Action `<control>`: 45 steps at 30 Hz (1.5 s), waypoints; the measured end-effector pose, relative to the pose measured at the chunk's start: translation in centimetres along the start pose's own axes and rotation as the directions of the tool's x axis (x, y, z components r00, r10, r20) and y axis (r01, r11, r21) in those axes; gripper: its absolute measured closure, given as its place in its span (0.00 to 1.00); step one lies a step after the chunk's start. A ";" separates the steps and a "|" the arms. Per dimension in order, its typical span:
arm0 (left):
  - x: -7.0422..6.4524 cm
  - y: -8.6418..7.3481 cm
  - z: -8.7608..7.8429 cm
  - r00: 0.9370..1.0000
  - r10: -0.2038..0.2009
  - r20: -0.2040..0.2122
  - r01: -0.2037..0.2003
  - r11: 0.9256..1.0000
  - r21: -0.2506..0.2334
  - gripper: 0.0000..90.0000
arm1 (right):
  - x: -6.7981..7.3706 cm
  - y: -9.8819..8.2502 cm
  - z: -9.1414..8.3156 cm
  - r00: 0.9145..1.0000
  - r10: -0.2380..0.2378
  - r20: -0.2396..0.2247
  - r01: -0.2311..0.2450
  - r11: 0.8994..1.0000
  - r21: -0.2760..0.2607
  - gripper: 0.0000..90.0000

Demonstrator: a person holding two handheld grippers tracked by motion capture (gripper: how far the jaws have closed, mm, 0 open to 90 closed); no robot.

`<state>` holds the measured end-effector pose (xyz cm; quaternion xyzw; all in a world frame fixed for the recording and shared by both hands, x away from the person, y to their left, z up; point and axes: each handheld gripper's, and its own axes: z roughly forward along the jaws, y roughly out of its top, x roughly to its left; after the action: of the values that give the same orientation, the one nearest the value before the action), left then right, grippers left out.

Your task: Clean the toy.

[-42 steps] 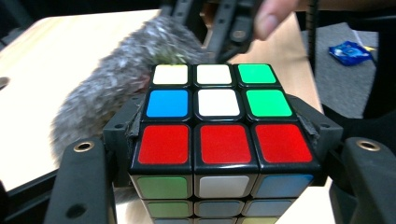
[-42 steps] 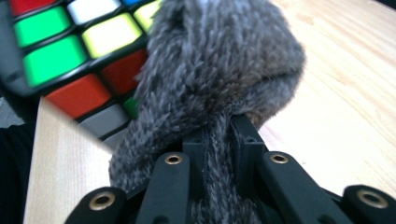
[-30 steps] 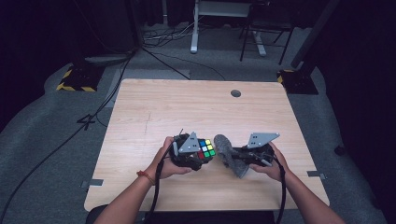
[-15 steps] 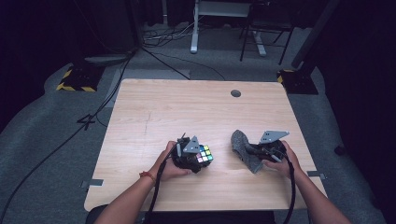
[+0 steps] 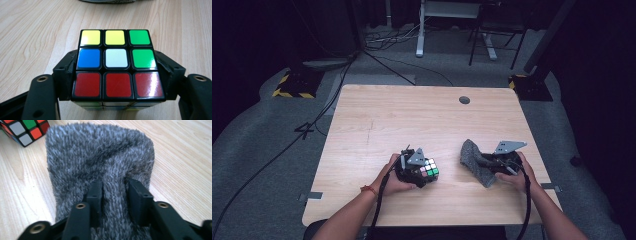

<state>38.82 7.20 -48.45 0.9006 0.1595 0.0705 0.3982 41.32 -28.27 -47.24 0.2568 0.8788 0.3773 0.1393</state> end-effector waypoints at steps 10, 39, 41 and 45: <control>-0.5 -0.6 -1.1 0.998 0.036 -0.049 -0.035 0.999 0.038 0.24 | 0.5 0.9 -1.7 1.000 -0.012 -0.005 0.012 0.997 -0.081 0.52; 0.2 0.1 -2.4 0.996 0.089 -0.006 -0.089 0.994 0.060 0.17 | 8.8 5.1 2.5 0.964 -0.221 -0.146 0.208 0.973 -0.098 0.47; 0.6 0.4 -1.9 0.995 0.095 0.019 -0.096 0.993 0.068 0.17 | 9.0 5.2 3.1 0.964 -0.213 -0.159 0.200 0.975 -0.096 0.46; 0.2 0.9 -1.2 0.990 0.125 0.069 -0.130 0.989 0.072 0.18 | 9.0 5.3 4.0 0.965 -0.205 -0.163 0.195 0.978 -0.080 0.45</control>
<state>38.93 7.55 -46.97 0.9254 0.0910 0.0606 0.3629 37.42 -17.81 -46.51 0.1290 0.8965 0.4097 0.1091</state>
